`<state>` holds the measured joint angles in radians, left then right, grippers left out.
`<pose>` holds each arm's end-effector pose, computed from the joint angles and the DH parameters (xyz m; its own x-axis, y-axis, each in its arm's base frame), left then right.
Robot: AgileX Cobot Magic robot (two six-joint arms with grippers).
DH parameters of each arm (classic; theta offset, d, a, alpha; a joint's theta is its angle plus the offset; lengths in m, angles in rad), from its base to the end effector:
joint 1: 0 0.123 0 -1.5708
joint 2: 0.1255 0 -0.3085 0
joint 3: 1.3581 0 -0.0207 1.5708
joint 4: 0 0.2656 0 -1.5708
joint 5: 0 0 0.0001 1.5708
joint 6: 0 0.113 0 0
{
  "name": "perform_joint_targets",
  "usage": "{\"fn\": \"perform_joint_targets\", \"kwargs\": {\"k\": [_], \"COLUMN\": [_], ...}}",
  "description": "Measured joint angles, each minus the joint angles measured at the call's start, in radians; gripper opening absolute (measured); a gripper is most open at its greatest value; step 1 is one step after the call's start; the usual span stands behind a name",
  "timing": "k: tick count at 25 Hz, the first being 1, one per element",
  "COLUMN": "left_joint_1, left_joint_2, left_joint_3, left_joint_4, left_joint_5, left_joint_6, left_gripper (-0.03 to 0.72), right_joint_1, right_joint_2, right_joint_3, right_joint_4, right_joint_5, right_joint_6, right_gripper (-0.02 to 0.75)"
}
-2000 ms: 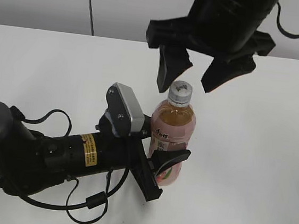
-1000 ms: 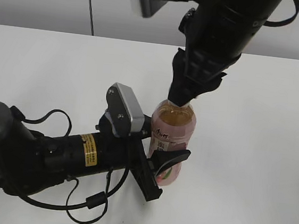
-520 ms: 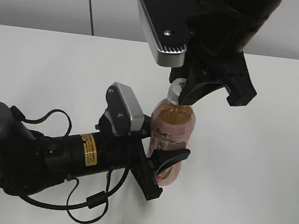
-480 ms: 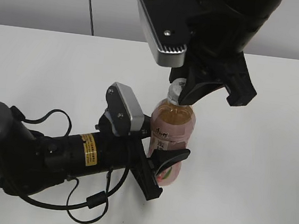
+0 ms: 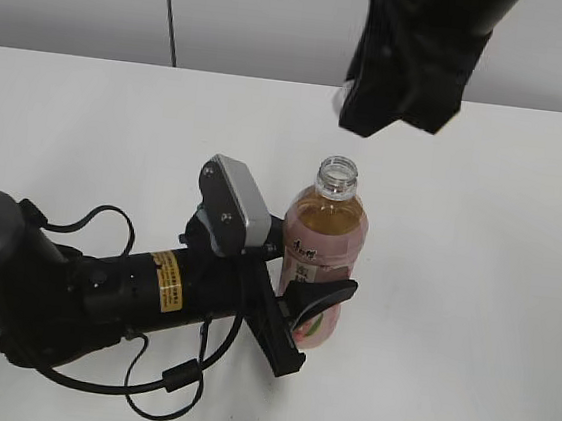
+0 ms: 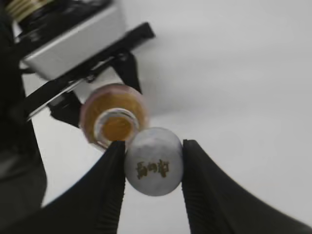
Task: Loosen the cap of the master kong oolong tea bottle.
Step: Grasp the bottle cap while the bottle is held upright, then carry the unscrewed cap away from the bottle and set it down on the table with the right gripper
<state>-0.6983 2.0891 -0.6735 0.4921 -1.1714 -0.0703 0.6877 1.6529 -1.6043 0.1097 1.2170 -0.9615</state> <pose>0.2507 -0.2747 0.0961 -0.0319 0.1852 -0.9822 0.9180 0.3941 0.0445 0.2795 0.2446 0.3520 0.0977 -0.9466 -0.3074 -0.9682 -0.0190 -0.2493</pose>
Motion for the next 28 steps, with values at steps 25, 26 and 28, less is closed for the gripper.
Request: {"fn": "perform_joint_targets", "kwargs": {"k": [25,26,28], "left_joint_1": [0.0,0.0,0.0], "left_joint_2": [0.0,0.0,0.0], "left_joint_3": [0.0,0.0,0.0], "left_joint_4": [0.001,0.001,0.001], "left_joint_5": [0.0,0.0,0.0], "left_joint_6": [0.003,0.003,0.003], "left_gripper": [0.382,0.382,0.382], "right_joint_1": [-0.441,-0.441,-0.441], "right_joint_2": [0.065,0.083,0.121], "right_joint_3": [0.731,0.731,0.731], "right_joint_4": [-0.09,-0.046,0.067], "right_joint_5": [-0.466,-0.48,-0.513], "right_joint_6": [1.044,1.014,0.938], "right_gripper": [0.272,0.272,0.272]}}
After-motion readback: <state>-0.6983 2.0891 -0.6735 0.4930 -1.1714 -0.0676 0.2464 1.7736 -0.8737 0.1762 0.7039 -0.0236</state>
